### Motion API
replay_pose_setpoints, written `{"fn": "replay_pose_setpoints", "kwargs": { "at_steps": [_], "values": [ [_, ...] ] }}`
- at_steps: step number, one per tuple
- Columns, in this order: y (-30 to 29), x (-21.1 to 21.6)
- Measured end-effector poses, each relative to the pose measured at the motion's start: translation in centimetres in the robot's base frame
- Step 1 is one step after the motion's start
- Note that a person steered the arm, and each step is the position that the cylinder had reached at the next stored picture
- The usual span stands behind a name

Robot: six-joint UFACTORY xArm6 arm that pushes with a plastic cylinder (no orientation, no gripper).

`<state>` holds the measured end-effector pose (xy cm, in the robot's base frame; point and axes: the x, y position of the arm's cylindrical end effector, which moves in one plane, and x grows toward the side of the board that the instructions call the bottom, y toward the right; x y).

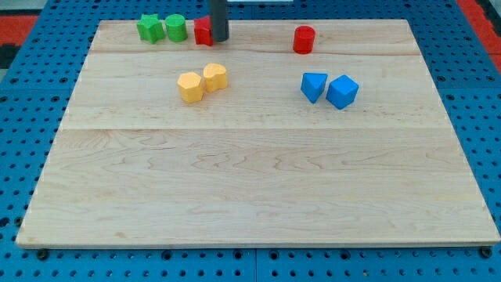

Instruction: Move the red circle right to red star

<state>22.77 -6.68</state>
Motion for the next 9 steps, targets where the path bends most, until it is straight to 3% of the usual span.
{"fn": "replay_pose_setpoints", "kwargs": {
  "at_steps": [2, 4, 6, 8, 9],
  "values": [
    [0.0, 0.4],
    [8.9, 1.0],
    [21.6, 1.2],
    [29.1, -0.4],
    [35.0, 2.9]
  ]
}}
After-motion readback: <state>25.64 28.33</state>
